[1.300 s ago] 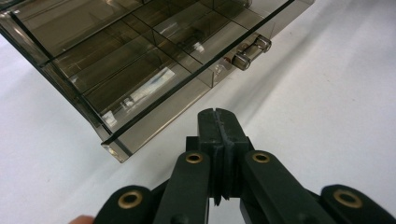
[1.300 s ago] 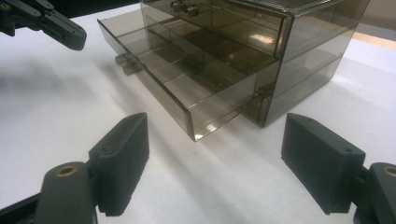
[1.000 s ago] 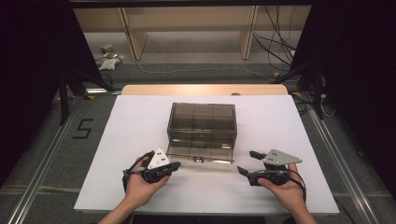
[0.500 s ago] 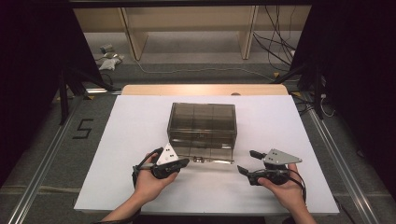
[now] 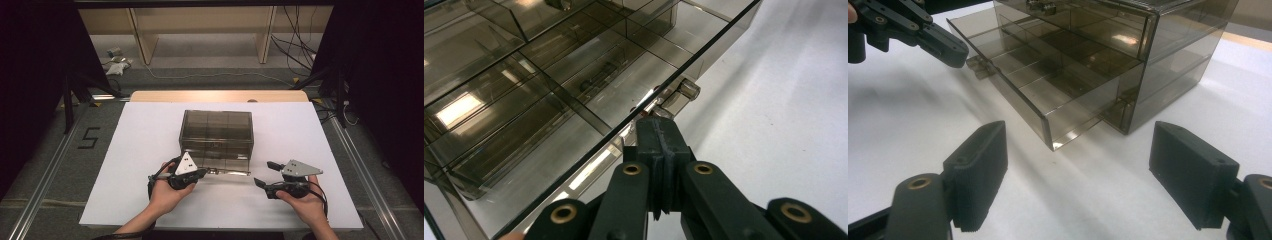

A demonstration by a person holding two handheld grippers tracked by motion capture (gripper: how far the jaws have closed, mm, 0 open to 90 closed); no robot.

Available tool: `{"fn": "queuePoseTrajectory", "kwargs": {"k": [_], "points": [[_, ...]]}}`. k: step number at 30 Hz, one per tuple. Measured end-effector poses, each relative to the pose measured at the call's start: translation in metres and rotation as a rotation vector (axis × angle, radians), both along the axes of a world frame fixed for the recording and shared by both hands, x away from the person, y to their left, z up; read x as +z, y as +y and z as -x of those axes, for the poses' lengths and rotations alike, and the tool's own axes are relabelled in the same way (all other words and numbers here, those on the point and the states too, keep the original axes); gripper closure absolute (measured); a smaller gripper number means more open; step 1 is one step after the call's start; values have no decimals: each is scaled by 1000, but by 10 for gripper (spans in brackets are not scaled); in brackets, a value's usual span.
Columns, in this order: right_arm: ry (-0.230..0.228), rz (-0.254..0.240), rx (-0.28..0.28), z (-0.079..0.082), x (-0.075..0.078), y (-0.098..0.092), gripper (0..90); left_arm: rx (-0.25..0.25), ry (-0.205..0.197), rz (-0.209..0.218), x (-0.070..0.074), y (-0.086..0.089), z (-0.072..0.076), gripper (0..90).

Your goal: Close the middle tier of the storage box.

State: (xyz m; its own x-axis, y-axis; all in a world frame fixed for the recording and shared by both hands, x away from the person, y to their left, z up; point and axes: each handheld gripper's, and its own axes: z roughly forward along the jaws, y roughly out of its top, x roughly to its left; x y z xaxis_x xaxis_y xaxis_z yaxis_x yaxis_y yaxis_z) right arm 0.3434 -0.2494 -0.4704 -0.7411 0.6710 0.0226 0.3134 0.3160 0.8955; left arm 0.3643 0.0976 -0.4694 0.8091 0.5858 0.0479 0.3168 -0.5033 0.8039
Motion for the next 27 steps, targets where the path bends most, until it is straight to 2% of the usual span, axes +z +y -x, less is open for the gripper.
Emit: {"fn": "queuePoseTrajectory", "kwargs": {"k": [7,10,27], "points": [[3,2,4,0,0,0,243,2,6,-3,-2,-2,-2,898],[3,3,2,0,0,0,242,-2,-4,-15,-2,-4,-2,898],[5,5,7,0,0,1,242,-4,-13,-19,-1,-10,-7,898]]}}
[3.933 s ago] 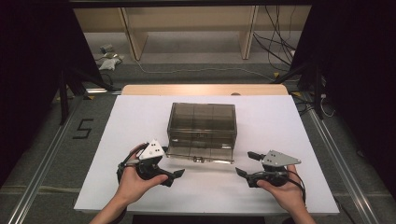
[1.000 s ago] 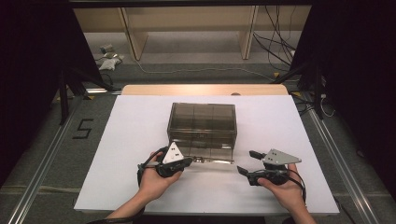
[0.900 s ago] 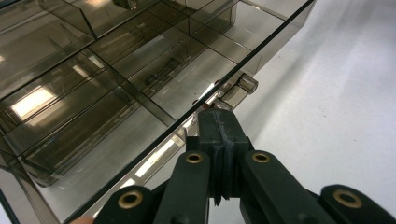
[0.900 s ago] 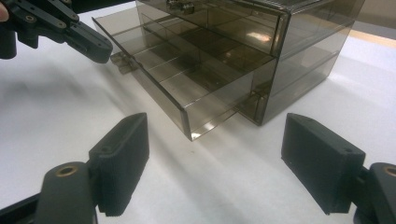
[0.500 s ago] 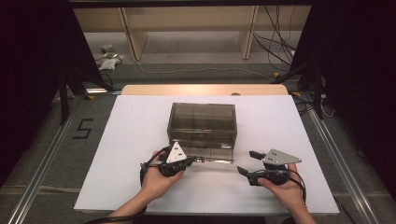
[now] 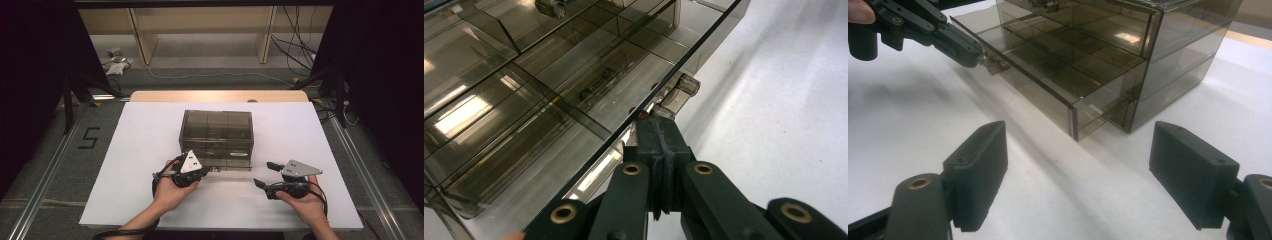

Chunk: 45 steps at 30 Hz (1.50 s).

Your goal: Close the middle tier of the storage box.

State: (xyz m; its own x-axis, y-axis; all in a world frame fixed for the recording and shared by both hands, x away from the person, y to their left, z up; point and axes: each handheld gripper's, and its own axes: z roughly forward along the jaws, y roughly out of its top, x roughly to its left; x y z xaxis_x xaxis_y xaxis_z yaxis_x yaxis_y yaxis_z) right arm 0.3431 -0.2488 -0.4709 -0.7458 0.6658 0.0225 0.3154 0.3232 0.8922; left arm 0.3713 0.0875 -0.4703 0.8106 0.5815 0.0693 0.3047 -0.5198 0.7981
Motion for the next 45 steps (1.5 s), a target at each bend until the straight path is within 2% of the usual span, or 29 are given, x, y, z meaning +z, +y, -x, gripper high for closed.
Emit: {"fn": "queuePoseTrajectory", "kwargs": {"k": [27,45], "points": [[-1,8,6,0,0,0,242,20,-20,-9,1,0,-8,898],[4,10,2,0,-1,0,243,29,-18,-9,1,1,-11,898]]}}
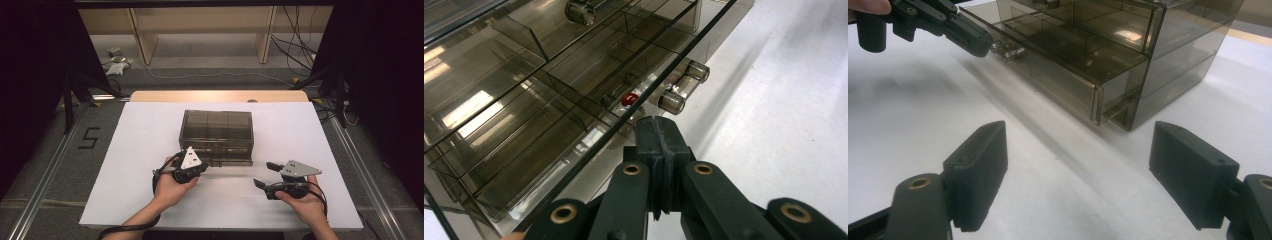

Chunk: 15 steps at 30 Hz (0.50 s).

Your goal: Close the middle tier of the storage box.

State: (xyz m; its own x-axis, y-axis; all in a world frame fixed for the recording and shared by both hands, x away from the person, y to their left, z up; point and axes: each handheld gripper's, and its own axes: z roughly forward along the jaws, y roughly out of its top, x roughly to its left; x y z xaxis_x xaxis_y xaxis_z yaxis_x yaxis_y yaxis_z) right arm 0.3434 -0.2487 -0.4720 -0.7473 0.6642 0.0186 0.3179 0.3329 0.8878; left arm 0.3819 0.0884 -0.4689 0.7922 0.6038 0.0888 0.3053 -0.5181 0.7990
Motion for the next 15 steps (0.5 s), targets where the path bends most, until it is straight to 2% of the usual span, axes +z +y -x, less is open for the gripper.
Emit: {"fn": "queuePoseTrajectory", "kwargs": {"k": [15], "points": [[1,0,-4,0,0,0,243,5,0,4,2,0,-5,898]]}}
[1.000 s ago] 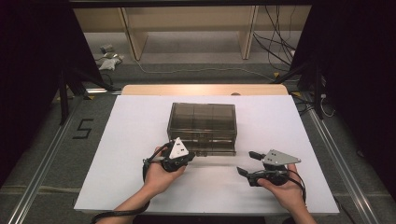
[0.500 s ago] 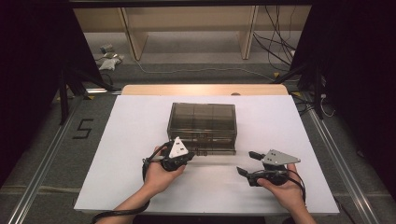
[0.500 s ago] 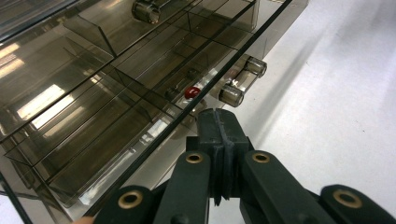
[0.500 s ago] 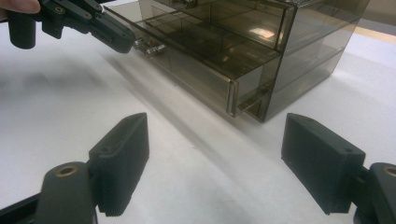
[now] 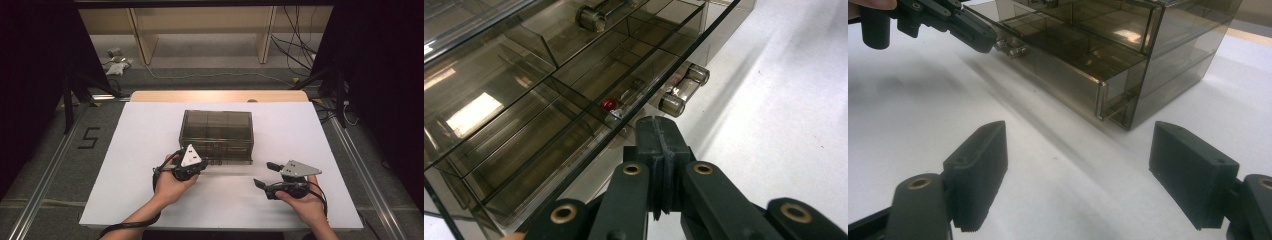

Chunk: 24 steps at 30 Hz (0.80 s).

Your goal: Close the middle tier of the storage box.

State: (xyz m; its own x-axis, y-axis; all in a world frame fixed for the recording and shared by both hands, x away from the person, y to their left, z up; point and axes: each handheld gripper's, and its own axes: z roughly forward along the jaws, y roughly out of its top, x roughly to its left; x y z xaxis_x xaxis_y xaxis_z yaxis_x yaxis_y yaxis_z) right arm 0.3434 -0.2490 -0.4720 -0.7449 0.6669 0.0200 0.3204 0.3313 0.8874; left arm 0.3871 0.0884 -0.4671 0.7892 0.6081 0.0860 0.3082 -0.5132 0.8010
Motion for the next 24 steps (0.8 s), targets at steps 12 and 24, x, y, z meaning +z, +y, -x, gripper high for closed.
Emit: {"fn": "queuePoseTrajectory", "kwargs": {"k": [12,24], "points": [[-5,4,0,0,0,0,243,-1,-2,-2,1,0,-2,898],[-7,4,2,0,0,0,243,4,-2,1,3,1,-4,898]]}}
